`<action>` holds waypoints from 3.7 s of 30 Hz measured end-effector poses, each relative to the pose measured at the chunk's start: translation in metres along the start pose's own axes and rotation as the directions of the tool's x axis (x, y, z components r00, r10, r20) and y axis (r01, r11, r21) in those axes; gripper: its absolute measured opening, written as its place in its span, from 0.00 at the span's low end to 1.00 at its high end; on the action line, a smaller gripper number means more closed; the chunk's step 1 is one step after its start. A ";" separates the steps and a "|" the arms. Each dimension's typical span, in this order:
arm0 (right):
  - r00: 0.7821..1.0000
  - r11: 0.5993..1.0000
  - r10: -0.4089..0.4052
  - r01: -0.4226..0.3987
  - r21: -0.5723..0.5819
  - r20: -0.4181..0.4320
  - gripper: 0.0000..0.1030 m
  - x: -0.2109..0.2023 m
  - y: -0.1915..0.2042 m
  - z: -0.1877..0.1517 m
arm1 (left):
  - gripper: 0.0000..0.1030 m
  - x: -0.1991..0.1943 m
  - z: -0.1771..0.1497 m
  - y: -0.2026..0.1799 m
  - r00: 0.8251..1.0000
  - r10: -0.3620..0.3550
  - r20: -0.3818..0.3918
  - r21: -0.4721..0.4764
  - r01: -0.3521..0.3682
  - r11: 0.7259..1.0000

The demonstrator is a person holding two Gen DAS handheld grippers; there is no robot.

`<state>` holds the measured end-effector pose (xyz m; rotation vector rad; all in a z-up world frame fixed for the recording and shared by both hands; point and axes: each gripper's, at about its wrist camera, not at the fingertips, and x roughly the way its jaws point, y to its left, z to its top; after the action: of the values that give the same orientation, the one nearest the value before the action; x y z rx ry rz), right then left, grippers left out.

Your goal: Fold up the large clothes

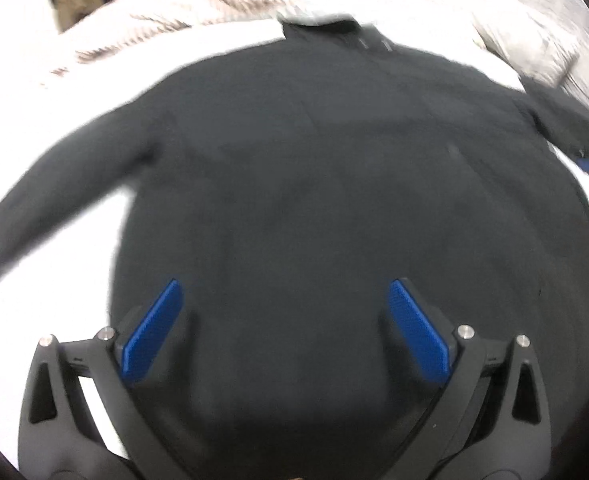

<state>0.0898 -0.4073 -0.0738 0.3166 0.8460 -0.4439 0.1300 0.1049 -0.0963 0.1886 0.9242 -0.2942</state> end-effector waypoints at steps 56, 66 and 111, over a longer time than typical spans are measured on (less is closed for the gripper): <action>0.767 0.603 0.630 -0.582 -0.545 -0.121 0.04 0.159 0.443 0.150 | 0.99 0.161 0.197 0.071 0.957 -0.146 0.251 -0.499 0.257 0.828; 0.686 0.564 0.643 -0.725 -0.396 -0.340 0.38 0.190 0.449 0.135 | 0.99 0.163 0.196 0.079 0.957 -0.136 0.255 -0.524 0.255 0.813; 0.948 0.950 0.304 -0.309 -0.041 -0.092 0.81 -0.007 0.192 0.073 | 0.99 0.035 0.151 0.070 0.998 0.028 0.056 -0.472 0.002 0.882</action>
<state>0.2281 -0.2714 -0.0044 0.4112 0.8725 -0.1168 0.2866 0.1218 -0.0328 -0.2652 0.9070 -0.0535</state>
